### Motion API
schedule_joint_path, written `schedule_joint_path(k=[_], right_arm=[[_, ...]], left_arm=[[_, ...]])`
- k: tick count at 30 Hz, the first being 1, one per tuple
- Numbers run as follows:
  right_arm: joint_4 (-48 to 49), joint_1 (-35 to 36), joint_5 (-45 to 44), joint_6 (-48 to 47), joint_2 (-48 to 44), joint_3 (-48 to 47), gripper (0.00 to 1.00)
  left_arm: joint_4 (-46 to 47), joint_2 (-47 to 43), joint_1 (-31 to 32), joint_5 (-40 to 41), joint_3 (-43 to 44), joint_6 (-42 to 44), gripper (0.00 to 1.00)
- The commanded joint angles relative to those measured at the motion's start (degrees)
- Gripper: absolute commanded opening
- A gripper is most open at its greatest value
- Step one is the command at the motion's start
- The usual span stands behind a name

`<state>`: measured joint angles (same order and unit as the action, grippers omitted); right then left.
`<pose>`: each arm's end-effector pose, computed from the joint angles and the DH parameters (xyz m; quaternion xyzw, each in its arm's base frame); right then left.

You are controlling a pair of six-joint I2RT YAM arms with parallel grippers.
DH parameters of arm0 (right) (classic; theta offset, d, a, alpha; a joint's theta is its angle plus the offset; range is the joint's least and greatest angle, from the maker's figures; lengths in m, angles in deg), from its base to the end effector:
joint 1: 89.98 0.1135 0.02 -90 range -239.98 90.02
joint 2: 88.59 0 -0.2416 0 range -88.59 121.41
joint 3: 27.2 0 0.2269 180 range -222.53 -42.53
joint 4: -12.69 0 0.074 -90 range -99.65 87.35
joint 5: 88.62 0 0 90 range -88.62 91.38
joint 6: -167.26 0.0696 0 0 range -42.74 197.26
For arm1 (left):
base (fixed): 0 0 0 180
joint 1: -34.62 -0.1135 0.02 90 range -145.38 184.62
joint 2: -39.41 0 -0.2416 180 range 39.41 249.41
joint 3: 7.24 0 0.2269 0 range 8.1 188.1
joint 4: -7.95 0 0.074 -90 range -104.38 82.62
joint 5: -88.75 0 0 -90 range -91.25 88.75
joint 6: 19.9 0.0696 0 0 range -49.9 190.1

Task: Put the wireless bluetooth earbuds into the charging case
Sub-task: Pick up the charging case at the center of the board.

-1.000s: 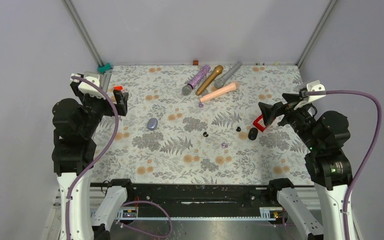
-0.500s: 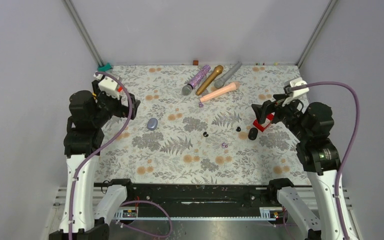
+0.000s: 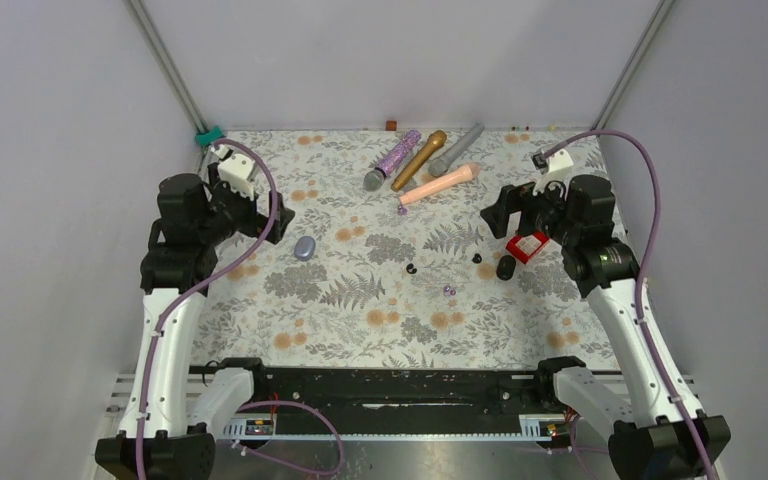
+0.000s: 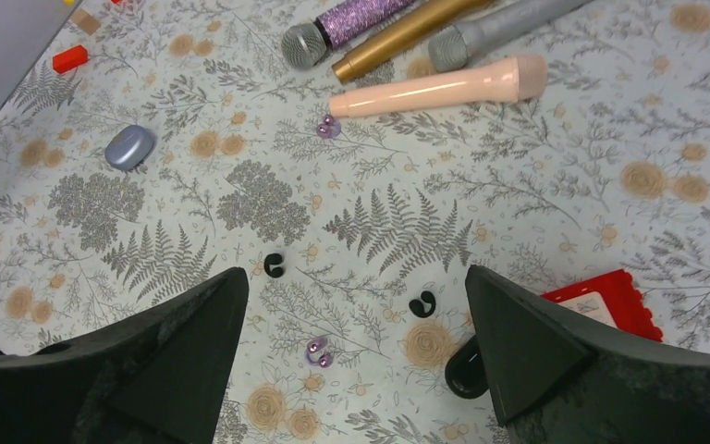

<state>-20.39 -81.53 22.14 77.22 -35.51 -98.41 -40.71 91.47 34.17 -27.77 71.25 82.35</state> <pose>0.2188 0.0574 0.3414 -0.1672 0.7698 0.1864 0.5870 0.2010 -0.0295 0.3535 0.2103 0.7906 -0.1292 0.5604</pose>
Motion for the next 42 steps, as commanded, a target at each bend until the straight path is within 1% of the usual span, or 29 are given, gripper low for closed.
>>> schedule_joint_path(k=[1, 6, 9, 15, 18, 22, 24, 31, 34, 37, 39, 42], right_arm=[[3.11, -0.22, -0.34, 3.59, 2.75, 0.06, 0.95], [2.34, -0.27, -4.19, 3.91, 5.96, -0.11, 0.95], [2.25, -0.27, -4.49, 3.56, 6.88, -0.19, 0.95], [2.35, -0.27, -3.46, 3.89, 7.64, 0.04, 0.94], [2.37, -0.24, -3.27, 3.61, 7.83, 0.31, 0.93], [2.38, -0.25, -2.86, 3.79, 7.84, 0.41, 0.92], [2.37, -0.25, -2.18, 3.81, 7.71, 0.43, 0.92], [1.51, -0.16, 0.57, 5.26, 7.75, -0.64, 0.89], [-1.62, -0.1, -0.22, 4.29, 9.18, -1.78, 0.88], [-7.35, -0.1, -5.49, 1.78, 10.4, -3.55, 0.87], [-11.78, -0.08, -8.08, -2.06, 11.98, -4.3, 0.85], [-16.41, -0.03, -14.16, -7.44, 14.93, -2.77, 0.83]], left_arm=[[2.32, 0.35, 0.16, -2.08, -0.29, 0.84, 0.99], [1.8, 1.03, 1.49, -0.91, 0.19, 0.82, 0.99], [1.47, 2.16, 1.73, -0.51, 0.38, 0.98, 0.98], [-0.24, 5.17, 4.31, 2.58, 1.67, 1.92, 0.99], [-0.25, 5.87, 6.27, 6.17, 2.16, 2.67, 0.98], [-1.92, 8.63, 11.0, 14.27, 4.34, 4.84, 0.98], [-2.58, 10.19, 12.39, 16.15, 4.69, 5.49, 0.99], [-2.31, 15.94, 12.97, 20.23, 3.85, 5.52, 0.98], [-2.63, 15.42, 13.01, 21.13, 2.77, 5.54, 0.98], [-4.02, 12.41, 12.97, 21.73, 1.83, 6.76, 0.98], [-4.19, 9.36, 12.97, 22.21, 0.13, 7.49, 0.98], [-2.05, 4.08, 13.02, 21.42, -4.23, 7.47, 0.99]])
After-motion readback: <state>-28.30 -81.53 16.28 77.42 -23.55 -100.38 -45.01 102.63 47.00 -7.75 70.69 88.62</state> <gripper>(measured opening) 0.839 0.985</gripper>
